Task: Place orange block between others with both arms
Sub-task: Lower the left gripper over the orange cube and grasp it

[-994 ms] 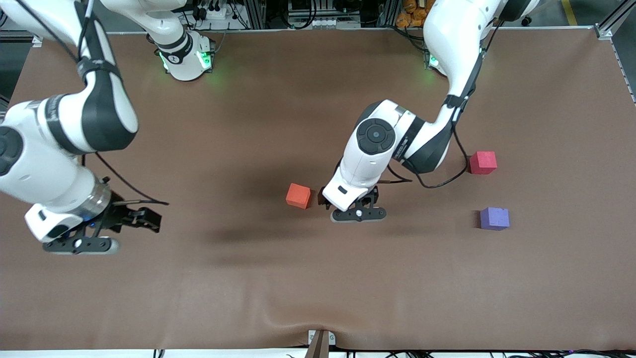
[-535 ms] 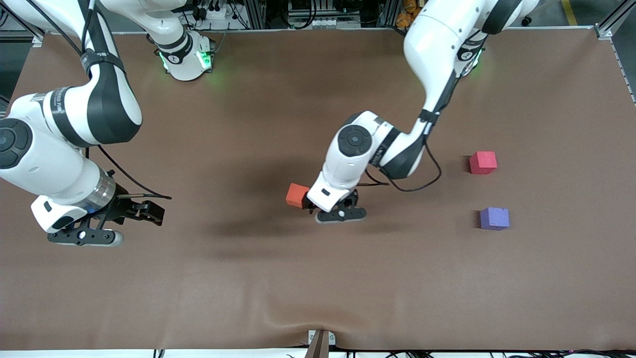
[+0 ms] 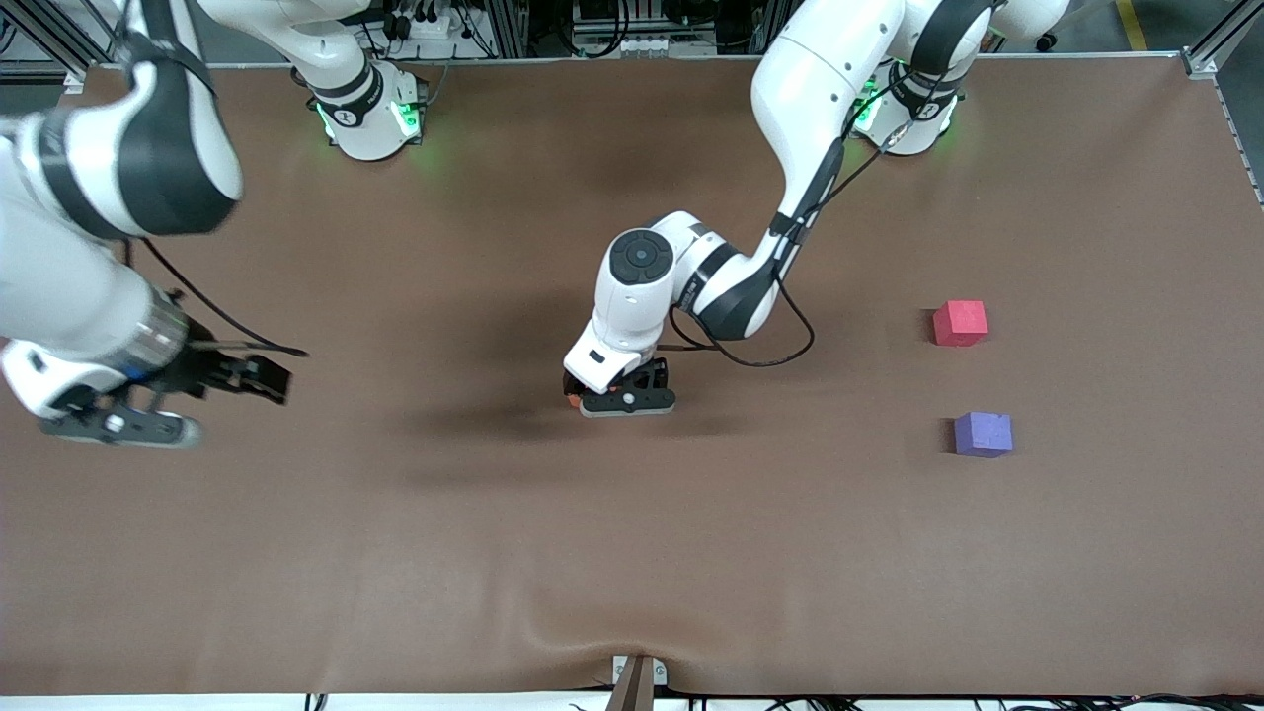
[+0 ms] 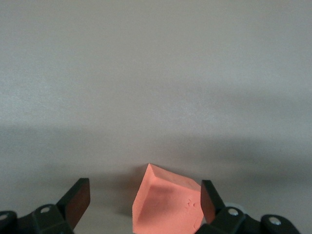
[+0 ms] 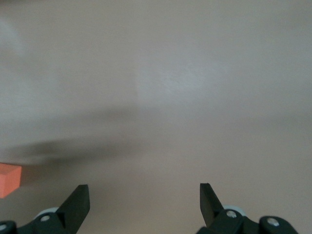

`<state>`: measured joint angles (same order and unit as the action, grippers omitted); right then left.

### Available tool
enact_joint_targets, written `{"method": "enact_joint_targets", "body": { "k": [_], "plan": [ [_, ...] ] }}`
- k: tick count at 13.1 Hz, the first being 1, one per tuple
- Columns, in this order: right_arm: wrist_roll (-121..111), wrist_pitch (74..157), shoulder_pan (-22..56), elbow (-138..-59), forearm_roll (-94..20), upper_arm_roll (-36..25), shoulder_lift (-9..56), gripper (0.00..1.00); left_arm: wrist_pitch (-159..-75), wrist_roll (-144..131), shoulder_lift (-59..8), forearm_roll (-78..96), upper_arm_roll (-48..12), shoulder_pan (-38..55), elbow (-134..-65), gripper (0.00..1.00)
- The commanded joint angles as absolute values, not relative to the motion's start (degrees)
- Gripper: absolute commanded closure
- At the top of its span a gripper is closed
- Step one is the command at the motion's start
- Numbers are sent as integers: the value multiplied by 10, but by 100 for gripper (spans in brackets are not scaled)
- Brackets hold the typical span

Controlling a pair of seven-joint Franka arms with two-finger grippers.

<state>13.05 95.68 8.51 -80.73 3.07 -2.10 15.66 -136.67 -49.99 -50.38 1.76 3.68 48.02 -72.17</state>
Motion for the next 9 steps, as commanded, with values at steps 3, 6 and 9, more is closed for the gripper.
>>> {"method": "enact_joint_targets", "body": {
  "k": [3,6,9],
  "plan": [
    [137,856,63,-838,19,-40,85,0,-1397,-475,-530,21,52,504,-700,0],
    [136,822,62,-838,19,-54,64,0,-1417,-447,-541,18,52,519,-702,0],
    [133,816,59,-847,18,-61,62,0,-1416,-387,-540,18,52,524,-707,0]
  ]
}}
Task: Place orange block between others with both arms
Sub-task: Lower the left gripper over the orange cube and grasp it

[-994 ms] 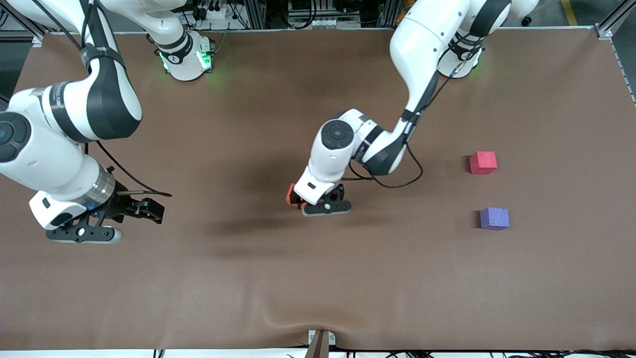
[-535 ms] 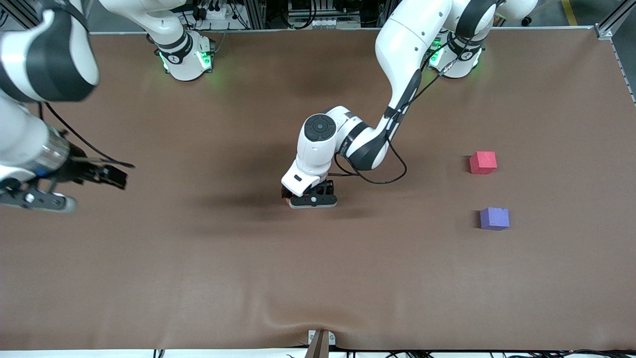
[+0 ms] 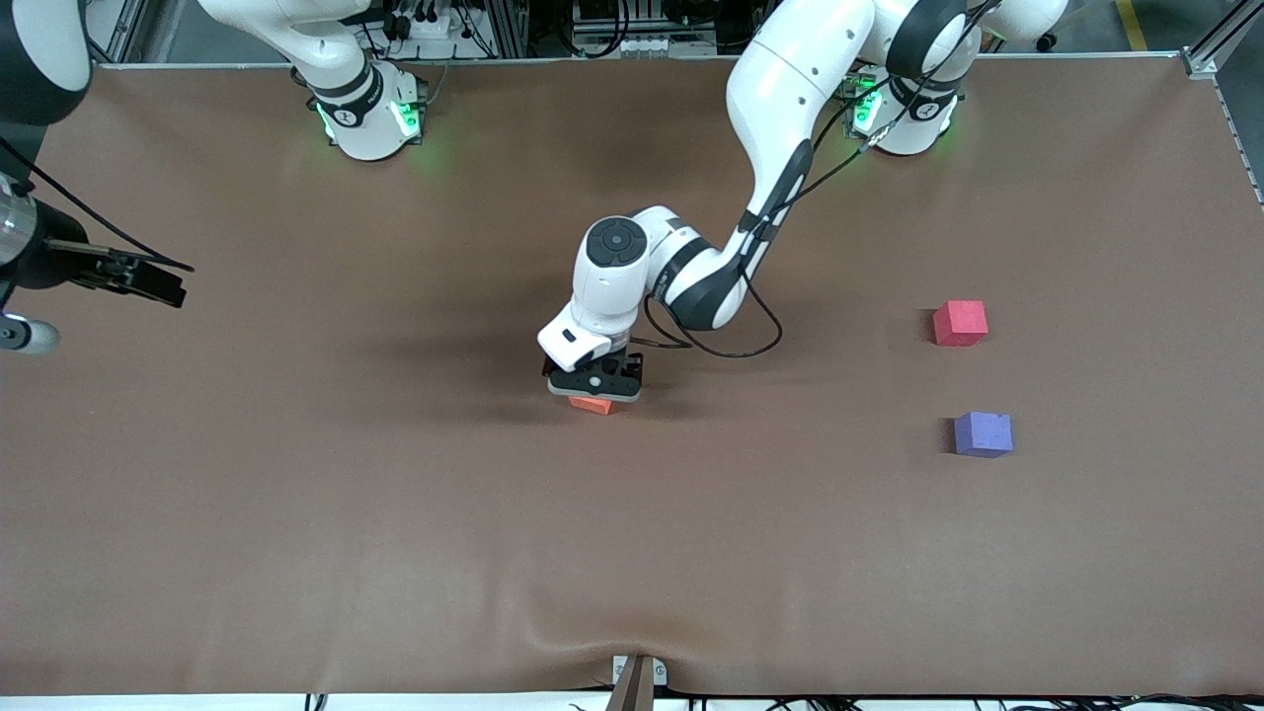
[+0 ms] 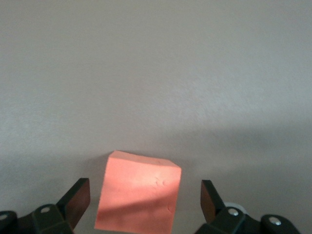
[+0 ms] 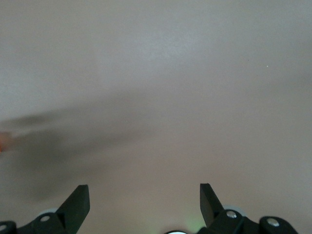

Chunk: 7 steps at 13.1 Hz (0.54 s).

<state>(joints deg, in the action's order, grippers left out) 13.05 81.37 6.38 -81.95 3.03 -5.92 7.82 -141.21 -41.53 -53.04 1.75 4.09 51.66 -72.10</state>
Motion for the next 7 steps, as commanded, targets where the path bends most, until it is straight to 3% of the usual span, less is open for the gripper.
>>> {"method": "enact_joint_targets", "body": {
  "k": [1,7],
  "plan": [
    [134,816,61,-848,19,-62,61,0,-1416,-375,-540,11,51,528,-713,0],
    [134,816,58,-854,18,-62,62,0,-1417,-360,-555,-11,50,525,-717,0]
  ]
}}
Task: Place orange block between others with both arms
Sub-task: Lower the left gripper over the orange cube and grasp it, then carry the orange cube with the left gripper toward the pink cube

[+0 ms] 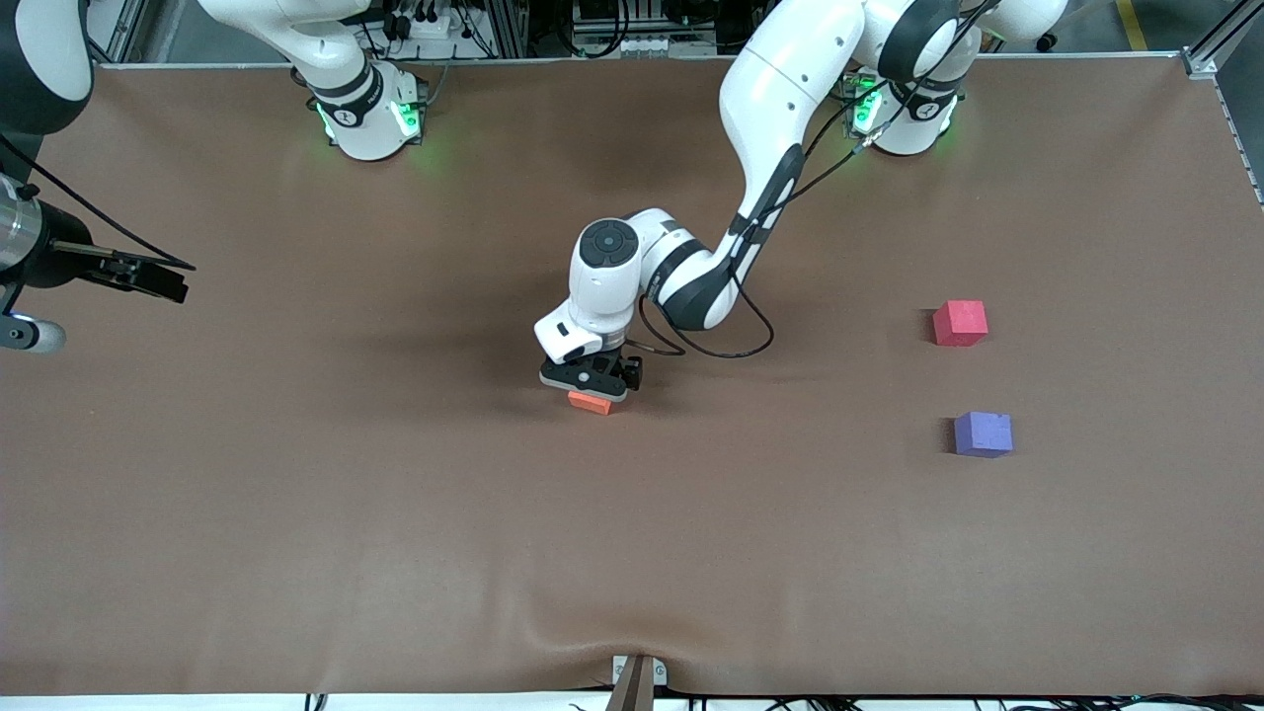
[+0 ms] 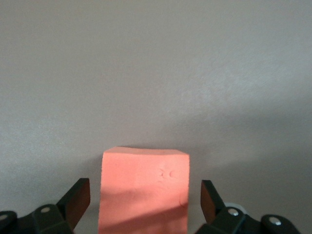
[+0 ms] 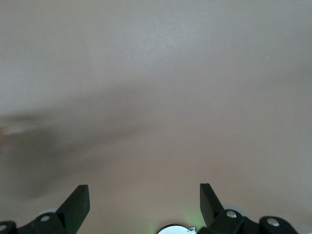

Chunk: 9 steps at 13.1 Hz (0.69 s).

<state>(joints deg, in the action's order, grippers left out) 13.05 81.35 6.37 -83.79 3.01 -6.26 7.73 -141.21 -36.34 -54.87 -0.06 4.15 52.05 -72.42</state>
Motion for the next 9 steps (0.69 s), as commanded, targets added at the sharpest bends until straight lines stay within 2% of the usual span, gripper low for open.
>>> {"method": "enact_joint_targets", "body": {
  "k": [1,2,3,4,6,9],
  "plan": [
    [135,816,58,-853,18,-62,63,0,-1417,-361,-562,-10,50,525,-717,2],
    [135,816,58,-854,18,-62,63,0,-1417,-361,-562,-11,50,525,-717,37],
    [135,816,58,-854,18,-62,64,0,-1416,-361,-557,-11,50,525,-717,67],
    [136,816,58,-854,18,-62,65,0,-1413,-363,-552,-11,50,524,-717,81],
    [137,815,59,-854,18,-62,65,0,-1402,-373,-541,-7,51,518,-718,82],
    [137,805,55,-851,17,-61,65,0,-1337,-397,-502,-5,51,485,-722,68]
  ]
}}
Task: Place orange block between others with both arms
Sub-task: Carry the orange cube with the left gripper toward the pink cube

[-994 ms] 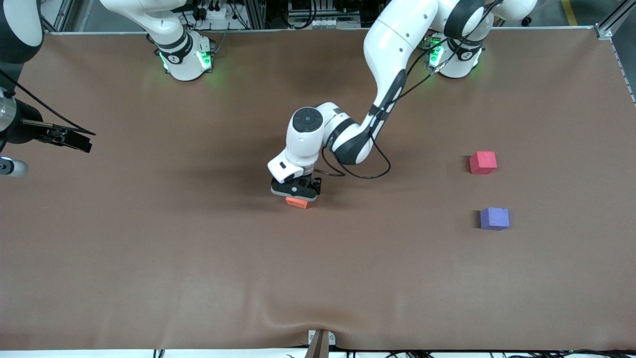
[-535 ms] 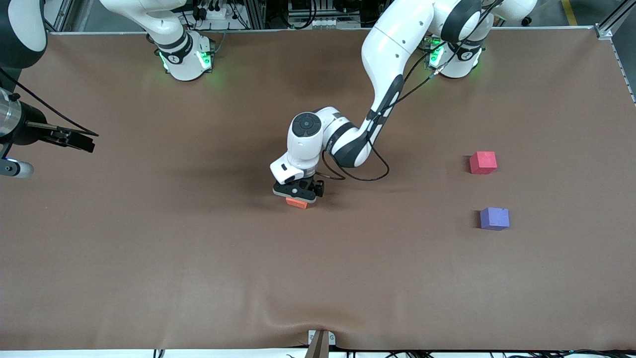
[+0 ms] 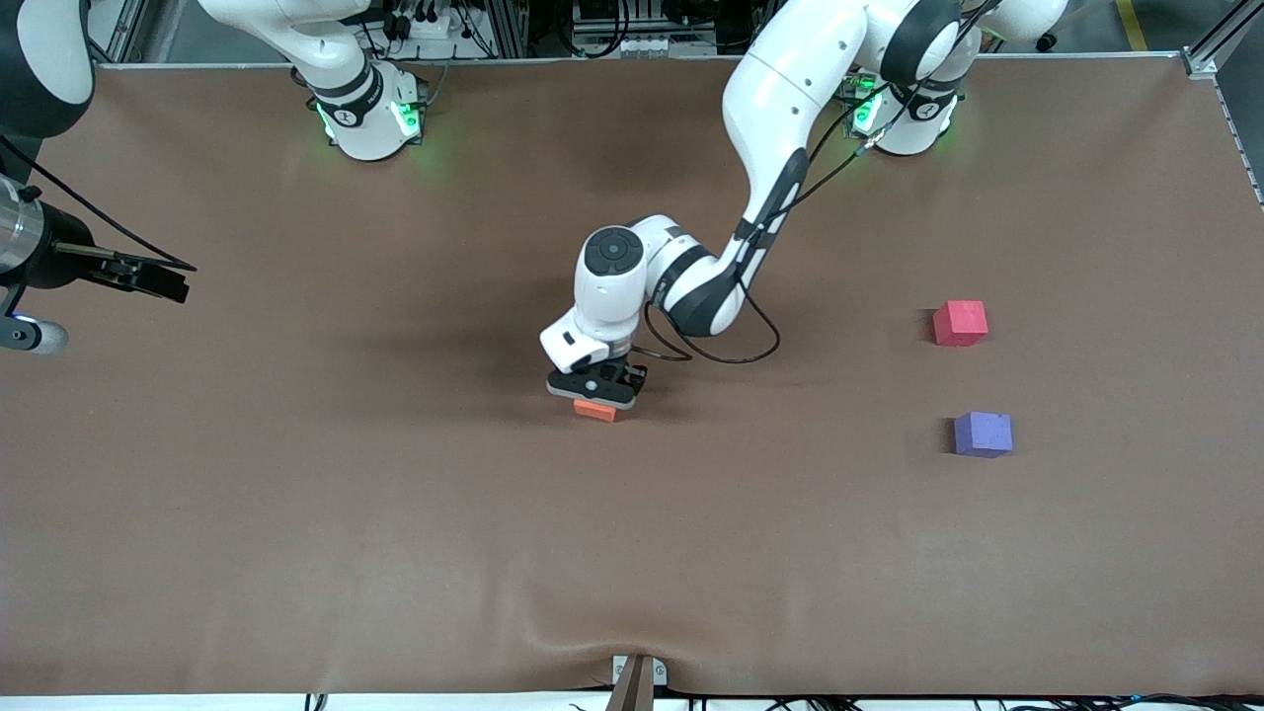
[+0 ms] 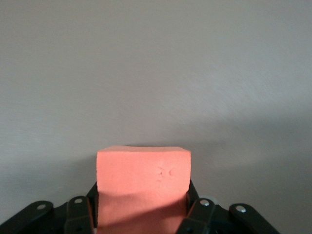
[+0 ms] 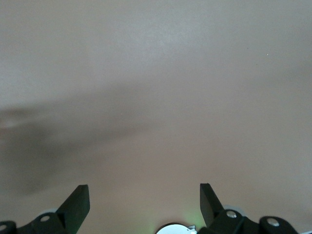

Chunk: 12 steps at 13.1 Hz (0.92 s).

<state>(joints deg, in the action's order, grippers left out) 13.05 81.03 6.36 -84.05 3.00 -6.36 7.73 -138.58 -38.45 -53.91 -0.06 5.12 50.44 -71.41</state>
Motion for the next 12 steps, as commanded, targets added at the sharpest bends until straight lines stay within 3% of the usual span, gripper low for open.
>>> {"method": "enact_joint_targets", "body": {
  "k": [1,2,3,4,7,12],
  "plan": [
    [137,803,55,-851,14,-61,63,0,-1312,-398,-487,-5,50,471,-727,67],
    [137,802,55,-851,9,-61,61,0,-1293,-397,-474,-5,50,454,-733,67],
    [137,795,51,-850,4,-62,59,0,-1279,-397,-457,-4,47,436,-752,54],
    [137,790,43,-850,-15,-62,48,0,-1279,-400,-445,-1,44,422,-772,51],
    [137,773,41,-851,-24,-61,26,0,-1281,-400,-411,-1,46,391,-822,61],
    [113,775,35,-852,-23,-62,-20,0,-1307,-379,-273,-9,47,330,-1004,65]
  ]
}}
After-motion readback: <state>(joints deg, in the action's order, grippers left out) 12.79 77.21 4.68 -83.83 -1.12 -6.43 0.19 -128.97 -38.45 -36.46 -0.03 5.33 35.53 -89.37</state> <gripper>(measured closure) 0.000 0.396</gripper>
